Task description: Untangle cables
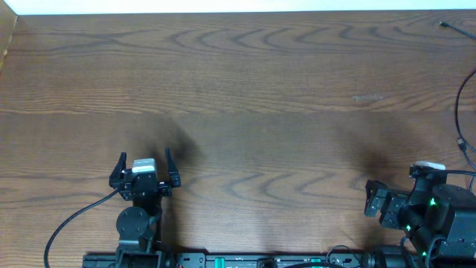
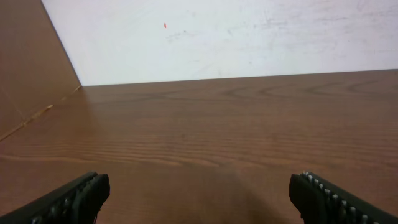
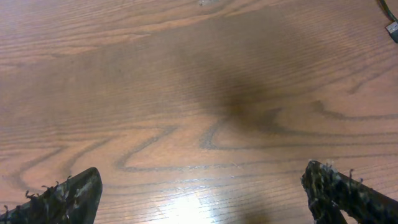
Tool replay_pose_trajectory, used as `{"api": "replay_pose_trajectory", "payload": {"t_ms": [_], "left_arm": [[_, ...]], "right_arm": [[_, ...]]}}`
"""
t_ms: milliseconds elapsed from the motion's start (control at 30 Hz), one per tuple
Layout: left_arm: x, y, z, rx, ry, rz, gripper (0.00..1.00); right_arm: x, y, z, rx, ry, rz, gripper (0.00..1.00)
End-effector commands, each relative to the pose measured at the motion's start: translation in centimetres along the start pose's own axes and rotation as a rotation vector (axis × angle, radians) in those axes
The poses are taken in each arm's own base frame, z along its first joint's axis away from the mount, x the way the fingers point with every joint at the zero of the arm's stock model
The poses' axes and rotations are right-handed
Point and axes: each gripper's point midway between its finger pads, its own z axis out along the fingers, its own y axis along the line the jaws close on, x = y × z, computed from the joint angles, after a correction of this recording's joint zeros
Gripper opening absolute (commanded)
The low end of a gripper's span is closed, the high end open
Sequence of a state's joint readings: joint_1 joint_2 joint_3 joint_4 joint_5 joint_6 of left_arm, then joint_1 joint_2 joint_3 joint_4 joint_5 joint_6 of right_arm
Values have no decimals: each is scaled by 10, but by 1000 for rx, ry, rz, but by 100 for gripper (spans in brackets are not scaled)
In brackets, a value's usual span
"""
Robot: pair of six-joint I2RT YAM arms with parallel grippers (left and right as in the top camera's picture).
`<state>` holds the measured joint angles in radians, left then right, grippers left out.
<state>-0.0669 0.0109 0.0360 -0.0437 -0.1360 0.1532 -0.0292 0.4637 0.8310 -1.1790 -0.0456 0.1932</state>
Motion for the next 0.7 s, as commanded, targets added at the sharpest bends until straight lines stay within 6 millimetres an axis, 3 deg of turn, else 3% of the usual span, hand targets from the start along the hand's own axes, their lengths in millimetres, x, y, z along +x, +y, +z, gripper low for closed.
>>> {"api": "replay_pose_trajectory", "payload": {"t_ms": [0,167,367,667], "left_arm": [[18,0,2,-4,41,-9,98],[18,0,2,-4,41,-9,98],[18,0,2,-4,41,-9,98],[18,0,2,-4,41,-9,98]], "right_arm": [[1,-1,1,7,3,-7,99],[-6,-4,-3,21,-52,-13,99],[-32,-21,-3,108,-277,-27,99],[-44,-20,26,94,-492,-126,99]]}}
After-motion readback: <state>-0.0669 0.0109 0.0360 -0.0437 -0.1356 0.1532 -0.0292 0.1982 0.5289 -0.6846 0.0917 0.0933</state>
